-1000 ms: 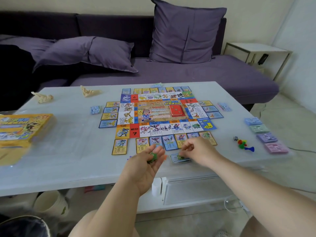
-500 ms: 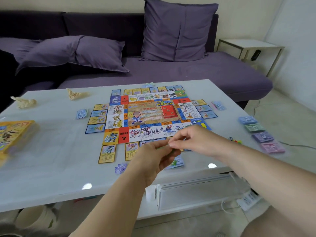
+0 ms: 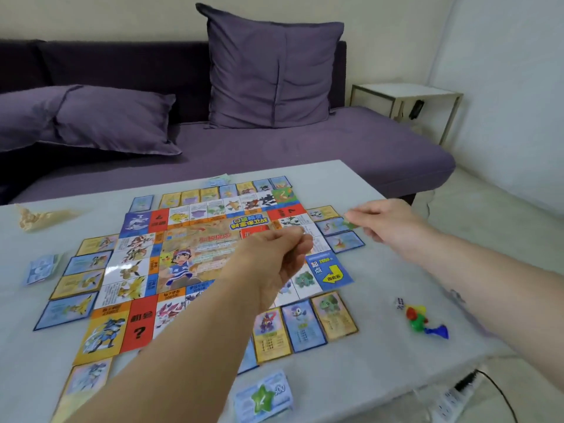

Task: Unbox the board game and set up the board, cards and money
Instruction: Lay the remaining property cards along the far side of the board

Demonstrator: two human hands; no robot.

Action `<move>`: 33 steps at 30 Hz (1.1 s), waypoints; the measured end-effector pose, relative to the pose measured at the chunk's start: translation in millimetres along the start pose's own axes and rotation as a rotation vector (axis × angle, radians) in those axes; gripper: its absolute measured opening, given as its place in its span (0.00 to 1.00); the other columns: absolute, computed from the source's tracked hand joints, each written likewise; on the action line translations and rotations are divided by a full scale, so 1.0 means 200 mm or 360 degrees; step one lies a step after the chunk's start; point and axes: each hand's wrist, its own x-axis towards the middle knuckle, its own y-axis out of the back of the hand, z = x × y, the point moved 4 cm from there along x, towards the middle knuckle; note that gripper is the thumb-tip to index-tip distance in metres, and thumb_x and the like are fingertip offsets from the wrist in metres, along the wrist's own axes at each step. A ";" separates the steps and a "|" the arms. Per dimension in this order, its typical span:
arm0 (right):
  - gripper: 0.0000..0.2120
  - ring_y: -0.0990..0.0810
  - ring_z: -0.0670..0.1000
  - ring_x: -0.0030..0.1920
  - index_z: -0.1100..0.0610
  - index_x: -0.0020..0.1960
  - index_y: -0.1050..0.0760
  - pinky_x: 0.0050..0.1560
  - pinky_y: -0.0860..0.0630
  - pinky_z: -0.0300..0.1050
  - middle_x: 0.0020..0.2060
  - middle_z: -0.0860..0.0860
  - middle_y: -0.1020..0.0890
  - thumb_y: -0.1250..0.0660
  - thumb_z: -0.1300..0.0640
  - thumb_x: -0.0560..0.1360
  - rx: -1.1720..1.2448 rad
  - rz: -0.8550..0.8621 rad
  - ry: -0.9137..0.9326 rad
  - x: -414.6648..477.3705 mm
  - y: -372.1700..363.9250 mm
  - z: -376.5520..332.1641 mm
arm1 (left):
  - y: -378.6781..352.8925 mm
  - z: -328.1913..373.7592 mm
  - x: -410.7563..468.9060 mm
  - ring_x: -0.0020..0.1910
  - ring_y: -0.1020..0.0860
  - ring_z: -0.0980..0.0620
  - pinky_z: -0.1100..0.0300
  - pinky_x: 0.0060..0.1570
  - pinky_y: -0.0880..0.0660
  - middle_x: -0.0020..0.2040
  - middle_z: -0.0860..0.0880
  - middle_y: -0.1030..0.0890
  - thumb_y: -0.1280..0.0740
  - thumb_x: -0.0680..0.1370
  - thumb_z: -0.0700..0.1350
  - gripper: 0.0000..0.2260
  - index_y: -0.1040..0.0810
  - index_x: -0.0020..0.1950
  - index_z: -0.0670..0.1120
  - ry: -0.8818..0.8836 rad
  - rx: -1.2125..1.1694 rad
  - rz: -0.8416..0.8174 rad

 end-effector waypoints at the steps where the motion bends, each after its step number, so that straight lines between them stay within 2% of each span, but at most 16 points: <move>1: 0.03 0.28 0.44 0.32 0.56 0.44 0.19 0.33 0.33 0.34 0.32 0.47 0.21 0.29 0.57 0.73 -0.0169 0.0111 0.0090 0.08 0.06 0.02 | -0.02 0.00 0.05 0.27 0.21 0.56 0.67 0.26 0.23 0.33 0.46 0.18 0.36 0.78 0.40 0.06 0.21 0.46 0.38 0.0043 -0.0105 0.0007; 3: 0.03 0.24 0.46 0.36 0.56 0.41 0.20 0.35 0.31 0.32 0.33 0.49 0.20 0.28 0.58 0.72 -0.0321 0.0223 0.0155 0.22 0.14 0.06 | -0.06 0.01 0.15 0.31 0.21 0.52 0.64 0.28 0.21 0.36 0.44 0.19 0.37 0.80 0.41 0.08 0.22 0.47 0.38 0.0138 -0.0327 0.0004; 5: 0.07 0.22 0.48 0.39 0.54 0.36 0.22 0.38 0.30 0.35 0.31 0.48 0.20 0.27 0.58 0.71 -0.0429 0.0274 0.0146 0.35 0.19 0.12 | -0.09 0.02 0.23 0.37 0.20 0.48 0.59 0.33 0.20 0.42 0.41 0.20 0.40 0.80 0.38 0.07 0.23 0.50 0.36 0.0212 -0.0434 -0.0016; 8: 0.04 0.21 0.49 0.41 0.57 0.40 0.19 0.44 0.28 0.41 0.32 0.48 0.19 0.27 0.56 0.71 -0.0553 0.0327 0.0108 0.51 0.20 0.20 | -0.13 0.02 0.32 0.45 0.21 0.47 0.57 0.37 0.23 0.50 0.40 0.21 0.46 0.81 0.32 0.10 0.25 0.54 0.36 0.0220 -0.0374 -0.0057; 10: 0.06 0.20 0.49 0.43 0.58 0.42 0.17 0.47 0.27 0.42 0.37 0.50 0.17 0.26 0.55 0.70 -0.0689 0.0338 0.0104 0.58 0.19 0.25 | -0.14 0.03 0.36 0.47 0.20 0.48 0.58 0.38 0.23 0.51 0.41 0.20 0.49 0.81 0.31 0.13 0.25 0.53 0.37 0.0176 -0.0286 -0.0066; 15: 0.12 0.18 0.55 0.48 0.60 0.44 0.17 0.51 0.24 0.47 0.43 0.55 0.15 0.29 0.51 0.72 -0.0942 0.0362 0.0083 0.63 0.21 0.32 | -0.11 0.04 0.43 0.42 0.17 0.51 0.63 0.33 0.20 0.46 0.43 0.16 0.46 0.82 0.34 0.12 0.23 0.53 0.40 0.0096 -0.0099 -0.0093; 18: 0.18 0.19 0.57 0.47 0.68 0.46 0.21 0.49 0.25 0.48 0.45 0.62 0.18 0.32 0.51 0.75 -0.0909 0.0354 0.0228 0.61 0.17 0.21 | -0.07 0.03 0.44 0.38 0.16 0.52 0.63 0.32 0.21 0.43 0.43 0.15 0.43 0.81 0.34 0.09 0.22 0.53 0.40 0.0067 -0.0016 -0.0112; 20: 0.18 0.21 0.42 0.36 0.67 0.45 0.20 0.39 0.27 0.37 0.38 0.57 0.17 0.33 0.51 0.76 -0.0763 0.0197 0.0312 0.55 0.08 0.08 | -0.04 0.04 0.44 0.34 0.17 0.53 0.65 0.31 0.21 0.41 0.43 0.15 0.40 0.80 0.35 0.08 0.22 0.53 0.38 0.0044 0.0014 -0.0111; 21: 0.16 0.25 0.36 0.29 0.64 0.44 0.19 0.32 0.31 0.30 0.32 0.50 0.19 0.34 0.50 0.76 -0.0664 0.0051 0.0305 0.51 0.01 0.00 | -0.02 0.05 0.45 0.32 0.18 0.55 0.65 0.30 0.21 0.40 0.43 0.15 0.39 0.79 0.35 0.07 0.22 0.53 0.37 0.0028 0.0040 -0.0107; 22: 0.15 0.28 0.34 0.25 0.60 0.43 0.18 0.27 0.35 0.27 0.27 0.44 0.22 0.34 0.48 0.76 -0.0590 -0.0132 0.0279 0.45 -0.07 -0.07 | 0.00 0.06 0.45 0.30 0.19 0.56 0.66 0.29 0.22 0.38 0.44 0.15 0.38 0.79 0.35 0.06 0.22 0.52 0.37 0.0012 0.0069 -0.0100; 23: 0.14 0.28 0.33 0.25 0.55 0.44 0.18 0.27 0.36 0.26 0.25 0.39 0.24 0.34 0.46 0.75 -0.0556 -0.0319 0.0260 0.40 -0.16 -0.12 | 0.02 0.07 0.45 0.29 0.20 0.56 0.67 0.28 0.23 0.36 0.44 0.16 0.38 0.78 0.35 0.06 0.22 0.50 0.37 -0.0001 0.0099 -0.0087; 25: 0.11 0.27 0.32 0.28 0.49 0.45 0.18 0.31 0.35 0.27 0.25 0.34 0.24 0.33 0.43 0.74 -0.0500 -0.0579 0.0276 0.32 -0.32 -0.18 | 0.08 0.10 0.45 0.28 0.21 0.57 0.67 0.27 0.23 0.35 0.45 0.17 0.37 0.78 0.37 0.05 0.22 0.49 0.38 -0.0025 0.0161 -0.0048; 26: 0.11 0.27 0.32 0.28 0.50 0.45 0.17 0.34 0.35 0.28 0.26 0.35 0.23 0.31 0.44 0.73 -0.0466 -0.0619 0.0282 0.31 -0.39 -0.19 | 0.12 0.12 0.45 0.28 0.22 0.57 0.67 0.27 0.24 0.36 0.44 0.17 0.36 0.78 0.37 0.05 0.21 0.50 0.38 -0.0043 0.0202 -0.0027; 29: 0.09 0.27 0.38 0.29 0.52 0.43 0.17 0.37 0.33 0.35 0.29 0.40 0.21 0.29 0.47 0.72 -0.0304 -0.0648 0.0224 0.36 -0.56 -0.21 | 0.27 0.21 0.47 0.30 0.22 0.57 0.68 0.28 0.25 0.36 0.45 0.17 0.36 0.78 0.37 0.05 0.21 0.50 0.39 -0.0135 0.0343 0.0031; 31: 0.07 0.29 0.43 0.30 0.53 0.40 0.18 0.36 0.33 0.38 0.29 0.45 0.22 0.29 0.49 0.72 -0.0217 -0.0685 0.0165 0.41 -0.67 -0.24 | 0.36 0.27 0.50 0.30 0.22 0.58 0.68 0.28 0.25 0.39 0.44 0.17 0.36 0.78 0.37 0.04 0.22 0.50 0.40 -0.0197 0.0433 0.0061; 33: 0.05 0.31 0.43 0.28 0.53 0.40 0.20 0.33 0.35 0.38 0.26 0.43 0.23 0.29 0.53 0.73 -0.0095 -0.0682 0.0134 0.48 -0.78 -0.28 | 0.46 0.35 0.53 0.28 0.22 0.59 0.68 0.28 0.25 0.40 0.44 0.16 0.36 0.78 0.37 0.03 0.22 0.49 0.40 -0.0261 0.0474 0.0088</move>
